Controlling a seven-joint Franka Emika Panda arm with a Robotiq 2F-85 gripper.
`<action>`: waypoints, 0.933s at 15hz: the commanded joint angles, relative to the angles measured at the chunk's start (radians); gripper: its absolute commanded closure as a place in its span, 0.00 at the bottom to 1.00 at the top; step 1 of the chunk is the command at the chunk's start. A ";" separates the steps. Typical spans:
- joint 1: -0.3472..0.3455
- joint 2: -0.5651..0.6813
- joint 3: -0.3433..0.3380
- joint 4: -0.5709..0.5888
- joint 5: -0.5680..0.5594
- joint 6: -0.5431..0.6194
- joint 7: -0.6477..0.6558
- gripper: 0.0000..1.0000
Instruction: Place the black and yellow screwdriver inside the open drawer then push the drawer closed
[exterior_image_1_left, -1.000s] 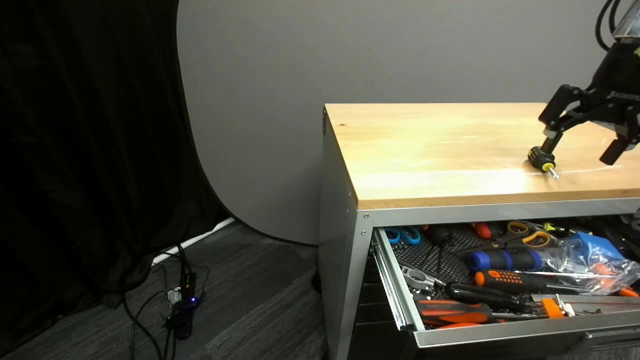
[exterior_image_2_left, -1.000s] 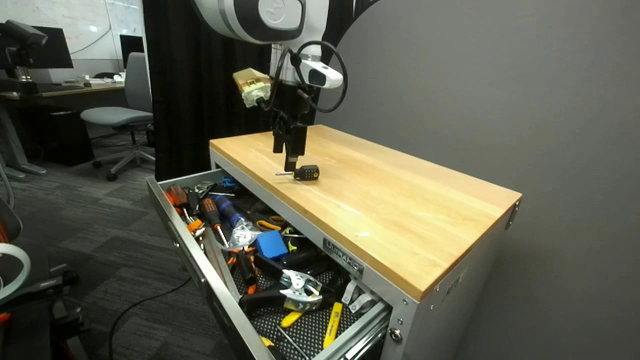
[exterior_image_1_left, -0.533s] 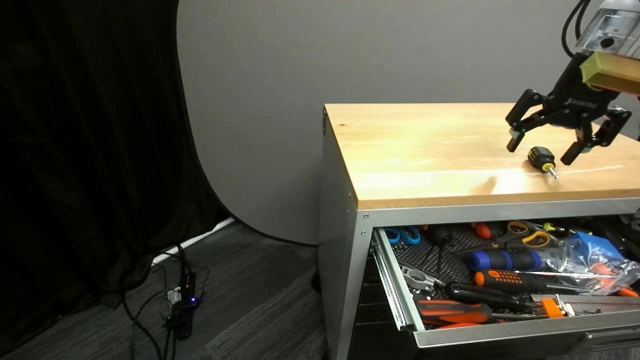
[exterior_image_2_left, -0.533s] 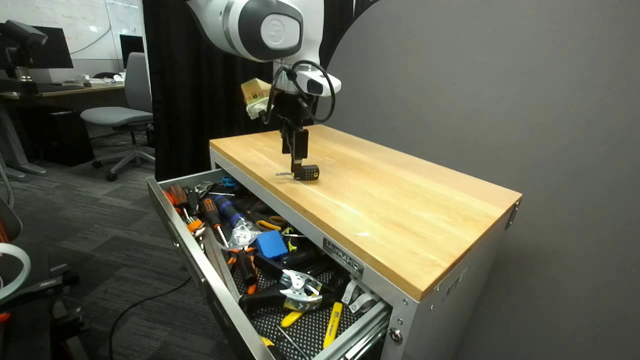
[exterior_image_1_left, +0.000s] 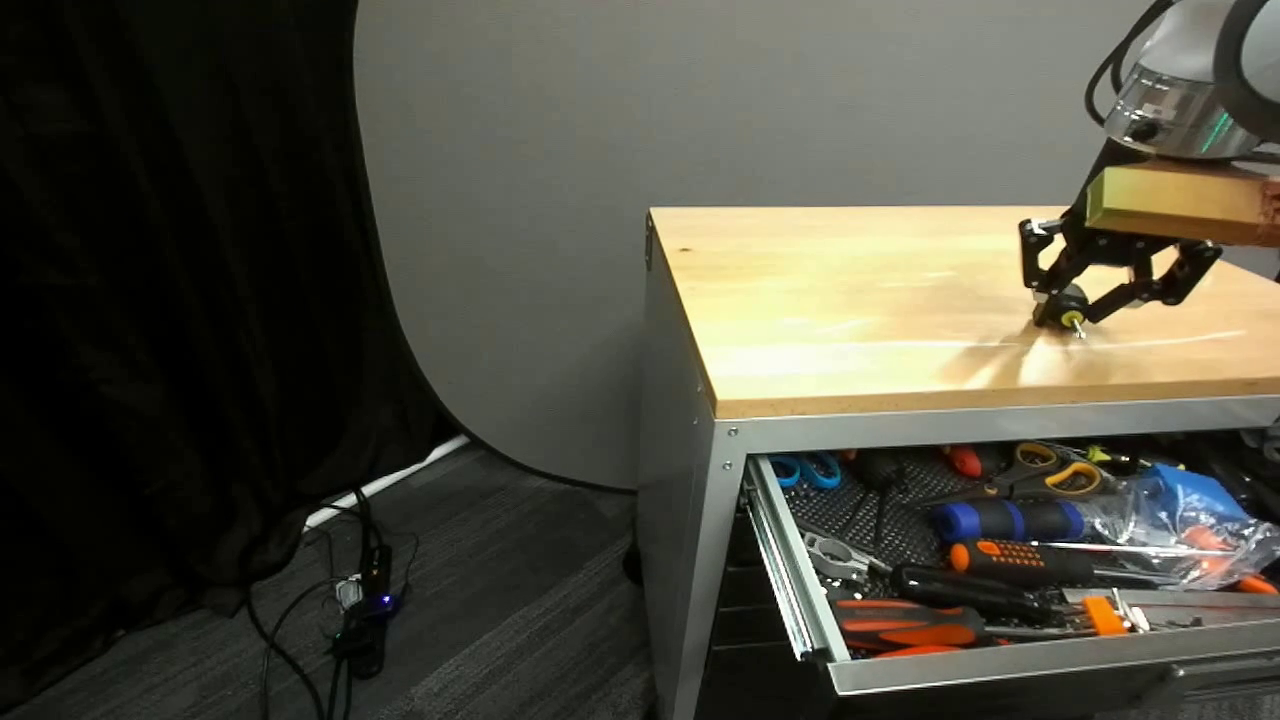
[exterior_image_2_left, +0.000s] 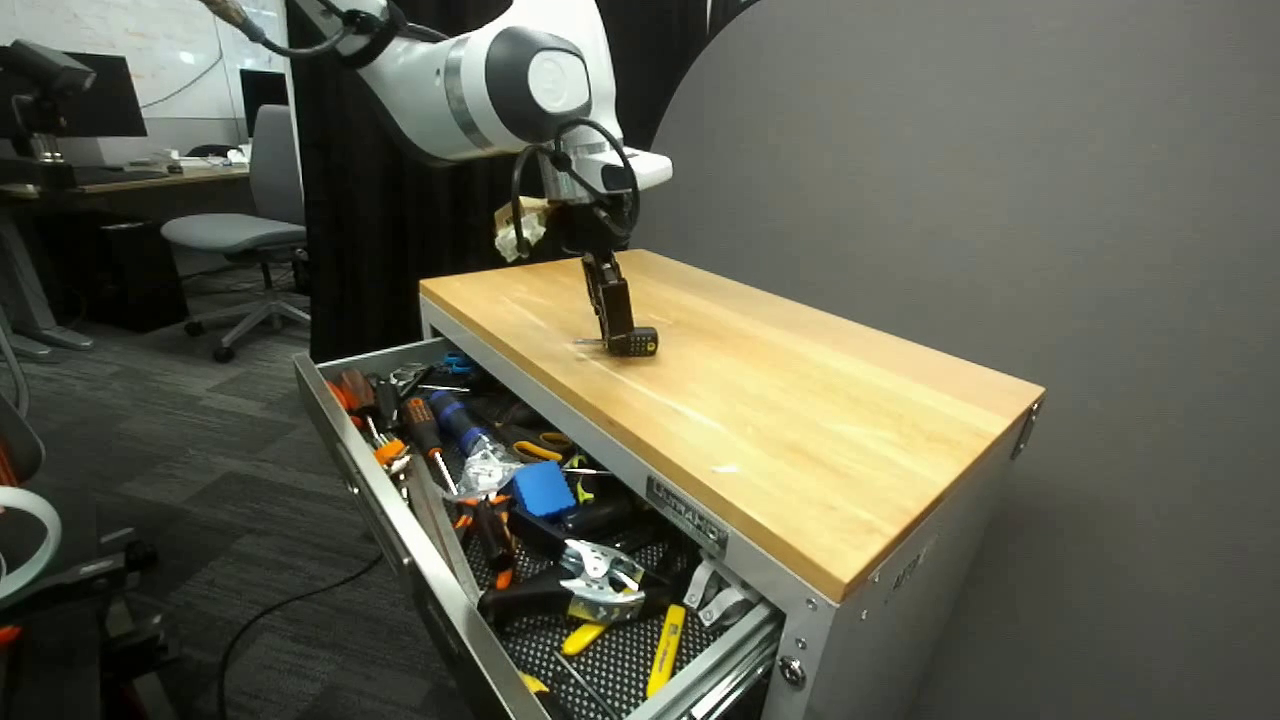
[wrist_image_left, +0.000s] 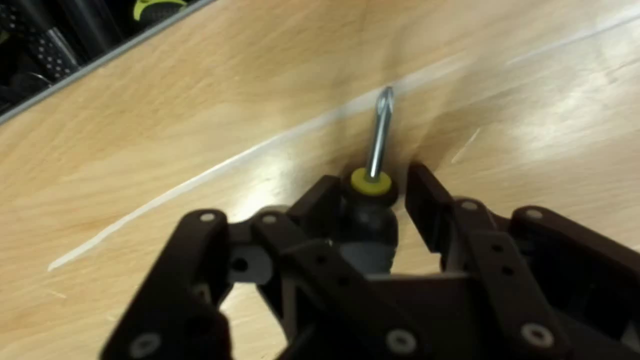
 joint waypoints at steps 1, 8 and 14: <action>0.041 0.044 -0.050 0.048 -0.099 0.017 0.128 0.68; 0.035 0.065 -0.055 0.057 -0.160 -0.007 0.230 0.08; 0.030 0.067 -0.062 0.055 -0.182 -0.023 0.262 0.66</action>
